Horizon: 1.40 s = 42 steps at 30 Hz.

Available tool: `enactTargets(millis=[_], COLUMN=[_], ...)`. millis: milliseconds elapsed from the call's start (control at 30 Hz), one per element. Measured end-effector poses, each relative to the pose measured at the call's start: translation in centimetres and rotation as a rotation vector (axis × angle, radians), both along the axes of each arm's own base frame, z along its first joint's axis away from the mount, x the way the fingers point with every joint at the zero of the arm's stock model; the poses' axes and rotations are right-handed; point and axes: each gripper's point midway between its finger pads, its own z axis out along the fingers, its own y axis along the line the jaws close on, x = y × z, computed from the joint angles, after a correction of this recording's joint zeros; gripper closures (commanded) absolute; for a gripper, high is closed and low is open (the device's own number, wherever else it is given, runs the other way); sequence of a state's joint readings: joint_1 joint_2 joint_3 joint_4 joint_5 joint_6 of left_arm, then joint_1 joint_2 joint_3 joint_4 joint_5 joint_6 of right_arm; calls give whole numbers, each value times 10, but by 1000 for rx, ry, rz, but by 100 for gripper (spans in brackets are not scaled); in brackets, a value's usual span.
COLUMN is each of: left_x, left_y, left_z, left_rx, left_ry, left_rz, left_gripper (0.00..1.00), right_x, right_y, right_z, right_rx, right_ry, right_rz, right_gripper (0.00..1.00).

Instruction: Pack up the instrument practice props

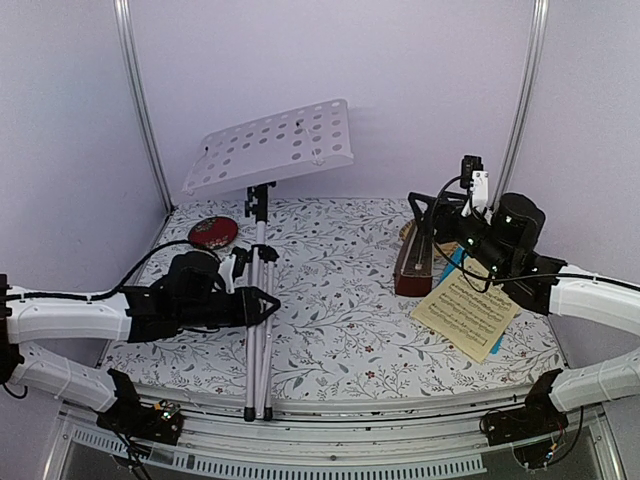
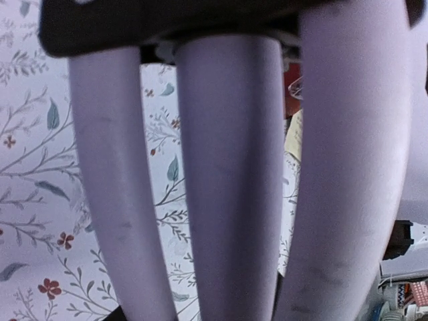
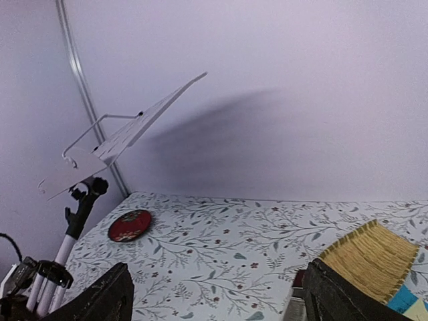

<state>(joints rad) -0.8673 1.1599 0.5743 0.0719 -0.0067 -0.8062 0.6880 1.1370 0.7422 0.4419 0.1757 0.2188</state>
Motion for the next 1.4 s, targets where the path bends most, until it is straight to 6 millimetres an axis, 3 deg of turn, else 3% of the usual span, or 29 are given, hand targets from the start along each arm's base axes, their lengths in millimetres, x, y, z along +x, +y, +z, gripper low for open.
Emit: enactTargets(millis=[233,433,567,833,933,1100,1400], left_x=[1,3,11,45,57,68,75], left_y=[-1,-14,-34,-83,-97,-109,-119], left_z=[-57,-102,-109,-100,-103,-121,-122], left_rx=[38,123,145,125,126,159,191], left_ry=[206,352,384,365,361,371,348], left_rz=[87,123,112,96,99,105,100], left_gripper=[100,100,100,100,93,87,65], right_x=[-1,-9,-10,-12,-12,-14,-19], right_y=[-46,-66,-72,-80,-82,-85,-92], right_z=[-6,-4,-9,-12,-13,-15,-20], right_rx=[-23,-8,-13,-14,-16,-15,-14], right_ry=[23,10,15,17,19,19,19], right_rz=[-208,-276,-305,-338,-345,-350,-370], right_gripper=[10,10,10,10,9,10,9])
